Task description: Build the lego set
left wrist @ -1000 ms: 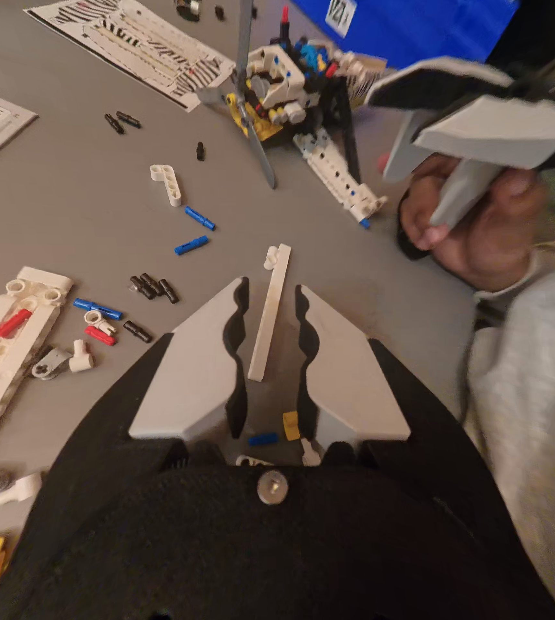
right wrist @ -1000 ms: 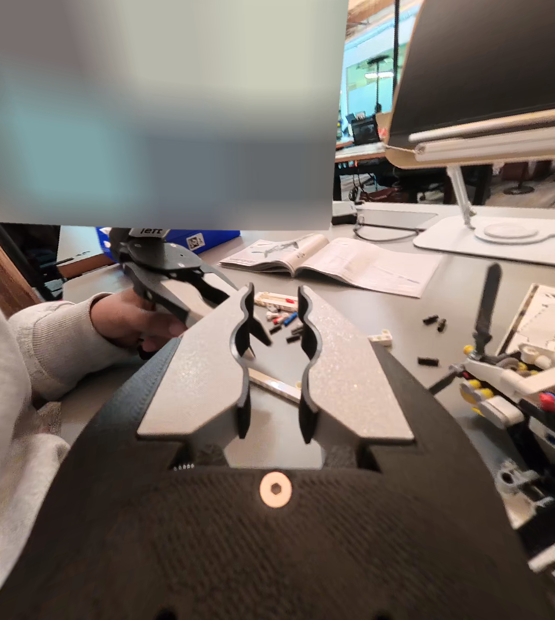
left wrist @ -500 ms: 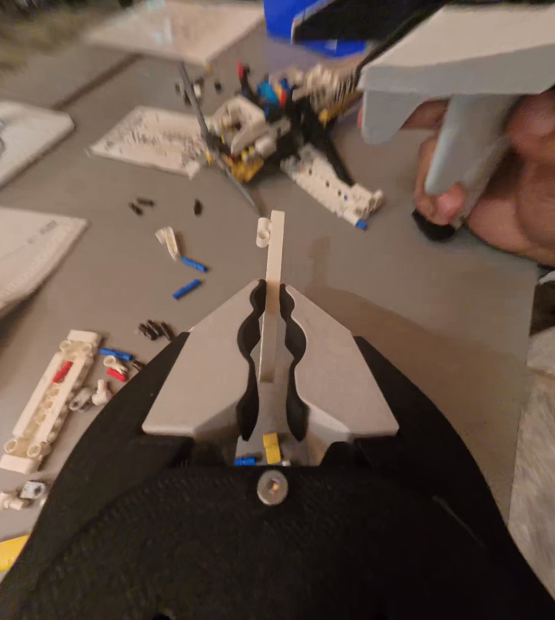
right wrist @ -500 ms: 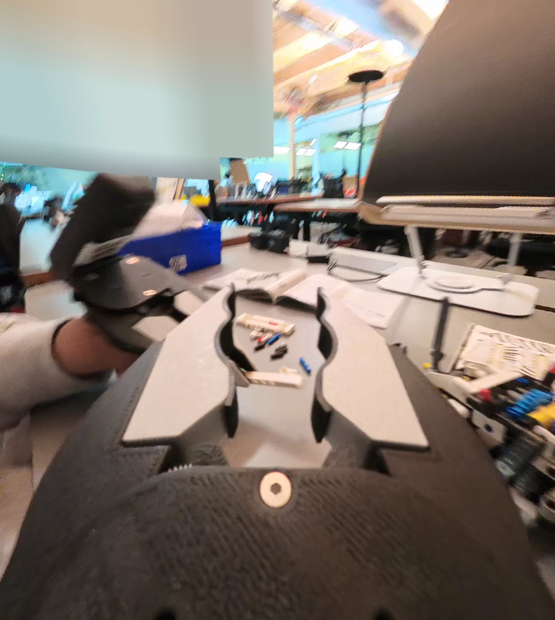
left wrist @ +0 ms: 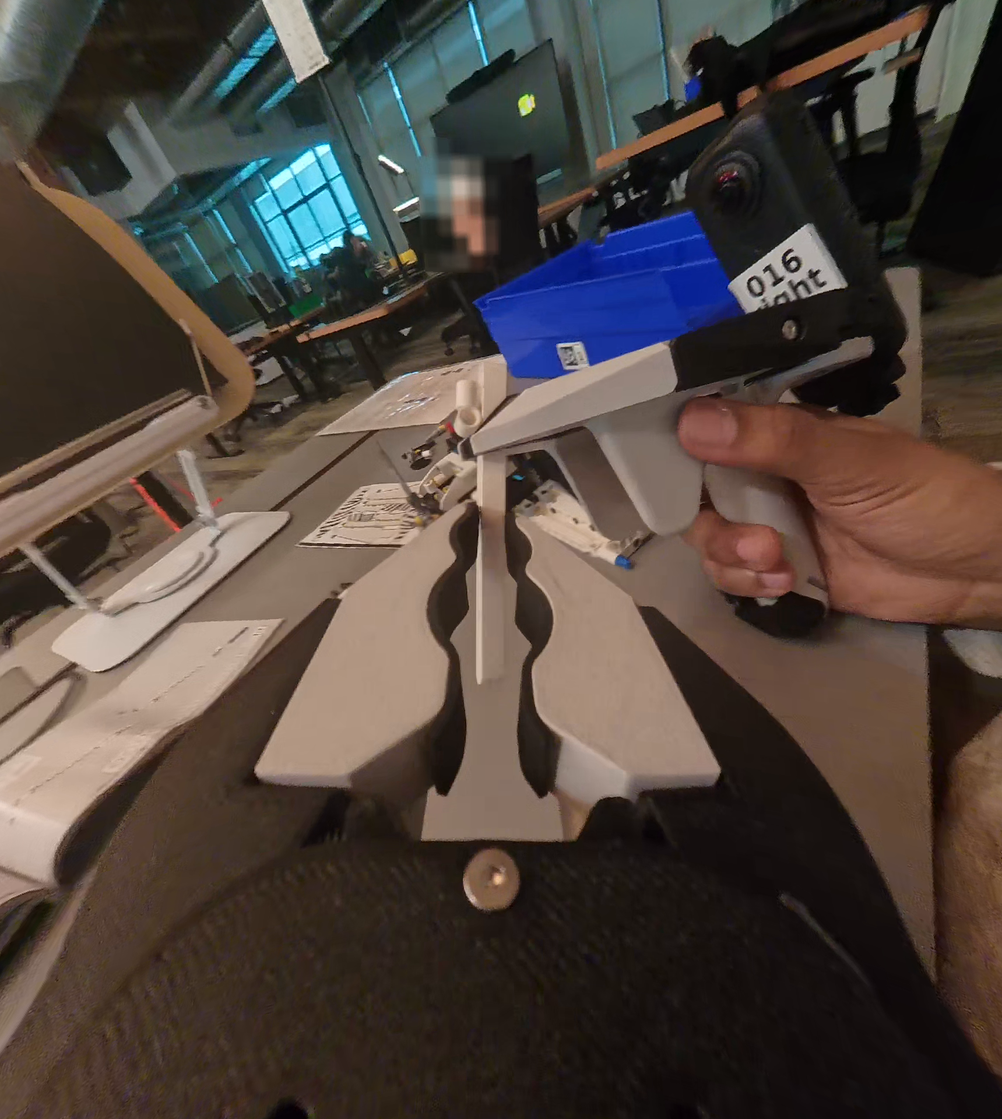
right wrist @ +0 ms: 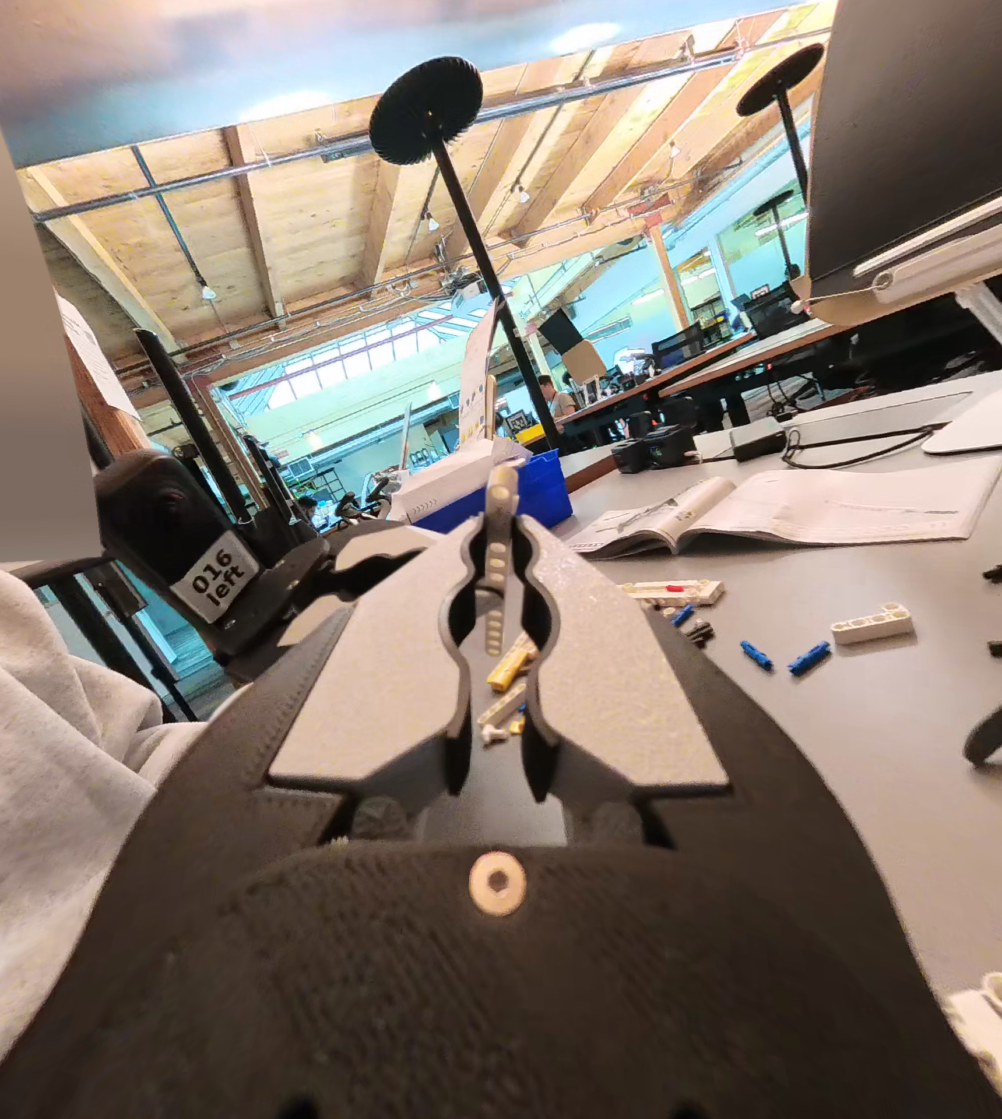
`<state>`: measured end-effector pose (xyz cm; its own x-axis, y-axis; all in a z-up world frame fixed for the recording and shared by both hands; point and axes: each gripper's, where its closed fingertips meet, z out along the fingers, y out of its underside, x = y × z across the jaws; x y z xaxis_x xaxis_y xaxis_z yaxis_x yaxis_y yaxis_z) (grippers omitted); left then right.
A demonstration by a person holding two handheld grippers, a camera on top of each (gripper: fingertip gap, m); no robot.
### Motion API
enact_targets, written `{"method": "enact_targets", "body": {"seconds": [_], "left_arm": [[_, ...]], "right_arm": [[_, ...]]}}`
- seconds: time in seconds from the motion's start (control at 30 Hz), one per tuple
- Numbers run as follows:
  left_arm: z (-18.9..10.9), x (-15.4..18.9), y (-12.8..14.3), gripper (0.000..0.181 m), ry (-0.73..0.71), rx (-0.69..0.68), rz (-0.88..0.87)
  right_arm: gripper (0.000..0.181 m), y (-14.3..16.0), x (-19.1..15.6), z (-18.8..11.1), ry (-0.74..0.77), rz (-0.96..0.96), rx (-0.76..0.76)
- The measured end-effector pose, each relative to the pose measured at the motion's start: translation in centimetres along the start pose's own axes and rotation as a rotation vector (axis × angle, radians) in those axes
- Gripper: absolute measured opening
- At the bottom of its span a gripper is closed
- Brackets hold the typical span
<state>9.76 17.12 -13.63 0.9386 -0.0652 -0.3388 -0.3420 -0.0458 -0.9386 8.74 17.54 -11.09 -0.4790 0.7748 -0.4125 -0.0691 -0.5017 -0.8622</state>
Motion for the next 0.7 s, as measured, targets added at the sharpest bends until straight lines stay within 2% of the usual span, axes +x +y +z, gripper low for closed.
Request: {"method": "enact_targets", "body": {"seconds": [0.1, 0.23, 0.33, 0.5, 0.7], "left_arm": [[-0.3, 0.2, -0.6, 0.015, 0.095, 0.072, -0.156], [-1.1, -0.5, -2.2, 0.028, 0.288, 0.165, -0.536], [-1.2, 0.5, -2.3, 0.029, 0.471, 0.118, -0.739], [-1.6, 0.8, -2.4, 0.025, 0.551, 0.101, -0.836], [-2.1, 0.3, -2.5, 0.013, 0.584, 0.129, -0.879]], "right_arm": [[0.006, -0.1, 0.0, -0.1, -0.026, 0.008, -0.01], [0.005, 0.6, -0.9, 0.1, -0.145, 0.058, -0.081], [0.005, 1.3, -1.8, 0.4, -0.2, 0.036, -0.138], [0.005, 2.0, -2.7, 0.5, -0.242, -0.036, -0.189], [0.004, 1.6, -2.9, 0.1, -0.31, 0.049, -0.18]]}}
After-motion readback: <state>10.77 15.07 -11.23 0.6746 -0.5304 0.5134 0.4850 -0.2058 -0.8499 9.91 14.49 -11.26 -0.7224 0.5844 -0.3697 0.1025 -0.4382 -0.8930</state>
